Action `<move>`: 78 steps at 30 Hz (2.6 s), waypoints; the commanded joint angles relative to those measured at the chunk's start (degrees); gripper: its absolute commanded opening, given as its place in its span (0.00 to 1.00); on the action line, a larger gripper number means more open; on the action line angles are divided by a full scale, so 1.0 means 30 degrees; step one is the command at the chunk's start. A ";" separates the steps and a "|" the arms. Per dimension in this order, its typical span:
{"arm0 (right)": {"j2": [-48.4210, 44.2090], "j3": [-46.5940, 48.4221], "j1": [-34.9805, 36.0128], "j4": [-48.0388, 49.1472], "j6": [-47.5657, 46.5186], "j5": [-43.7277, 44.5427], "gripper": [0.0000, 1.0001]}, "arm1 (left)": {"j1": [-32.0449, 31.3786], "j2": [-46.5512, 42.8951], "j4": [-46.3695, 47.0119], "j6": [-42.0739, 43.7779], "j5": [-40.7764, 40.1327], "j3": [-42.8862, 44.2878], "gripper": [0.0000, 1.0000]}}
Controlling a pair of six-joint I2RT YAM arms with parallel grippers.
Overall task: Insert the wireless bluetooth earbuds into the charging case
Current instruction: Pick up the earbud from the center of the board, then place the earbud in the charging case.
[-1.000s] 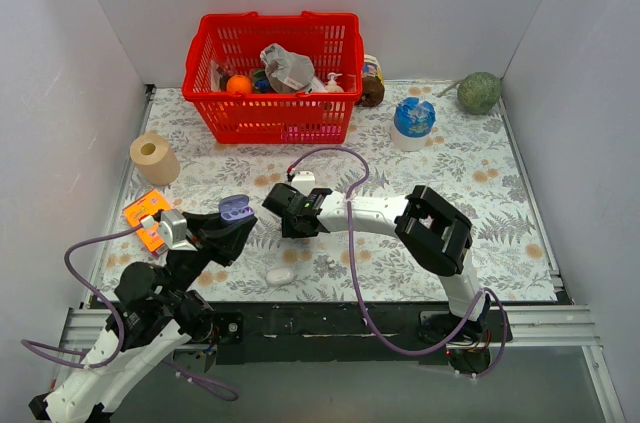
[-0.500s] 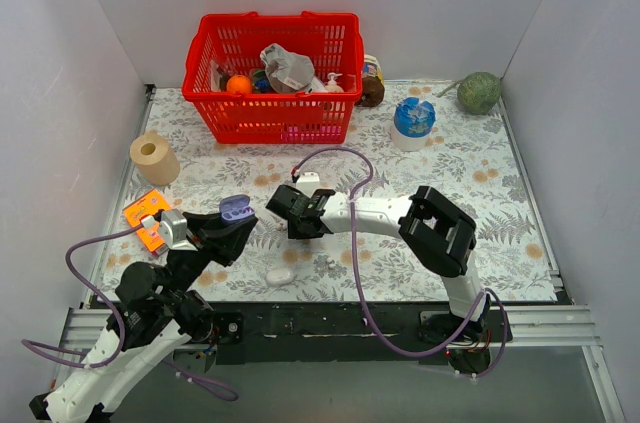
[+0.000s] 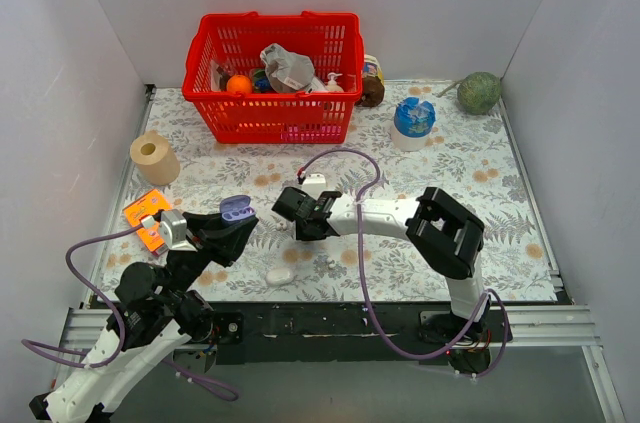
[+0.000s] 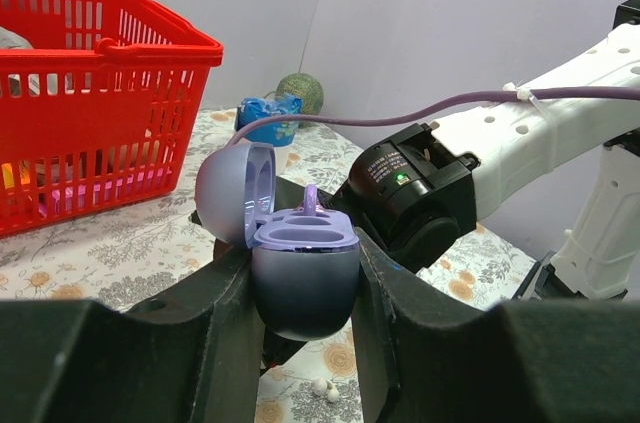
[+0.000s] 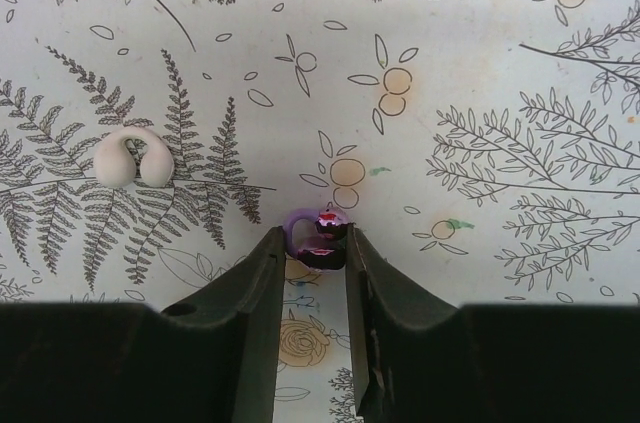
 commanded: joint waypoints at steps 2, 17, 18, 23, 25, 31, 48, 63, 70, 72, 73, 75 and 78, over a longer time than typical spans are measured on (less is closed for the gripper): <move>-0.1116 -0.0388 -0.0197 0.0656 0.0122 0.0241 0.15 | -0.0024 -0.1197 0.0475 -0.0090 0.0160 -0.0095 0.00; -0.5303 -0.4895 -0.1133 0.6275 -0.0168 -0.3939 0.05 | -0.0024 -0.0729 0.0885 -0.0002 0.0278 -0.0183 0.00; -0.6147 -0.5654 -0.1193 0.6601 -0.0316 -0.4210 0.04 | -0.0024 -0.0699 0.0885 0.0027 0.0277 -0.0212 0.00; -0.9753 -0.8295 -0.1691 1.0029 -0.2858 -0.7953 0.04 | -0.0024 -0.0612 0.1265 0.0057 0.0131 -0.0299 0.00; -1.1716 -0.8883 -0.1895 0.9976 -0.3683 -0.9245 0.04 | -0.0024 -0.0290 0.1645 0.0057 0.0305 -0.0329 0.00; -1.6230 -0.8010 -0.2043 0.7693 -0.7285 -1.3932 0.04 | -0.0024 0.1726 0.3458 -0.0382 0.1944 -0.0300 0.00; -2.1095 -0.5016 -0.2072 0.3350 -0.8962 -1.9298 0.05 | -0.0024 1.1221 1.5558 -0.3722 1.2197 -0.1151 0.00; -1.9604 -0.4431 -0.2130 0.4962 -0.8726 -1.9975 0.05 | -0.0288 1.5093 1.7822 -0.4515 1.5924 0.0257 0.00; -2.0013 -0.4402 -0.2101 0.6425 -0.6825 -1.6610 0.04 | -0.0493 1.3804 1.5858 -0.2440 1.2763 -0.0124 0.00; -2.0276 -0.4664 -0.2101 0.6896 -0.5362 -1.5233 0.04 | -0.0639 1.3395 1.5593 -0.1735 1.1620 -0.0299 0.00; -2.0335 -0.4723 -0.2101 0.6926 -0.4835 -1.4184 0.04 | -0.0668 1.3306 1.5563 -0.1063 1.0310 -0.0358 0.00; -2.0540 -0.4870 -0.2101 0.7132 -0.3458 -1.3183 0.04 | -0.0756 1.3188 1.5679 -0.0124 0.9073 -0.0534 0.00; -2.0833 -0.5074 -0.2101 0.7335 -0.1646 -1.1131 0.04 | -0.0874 1.3304 1.6116 0.1606 0.6319 -0.0709 0.00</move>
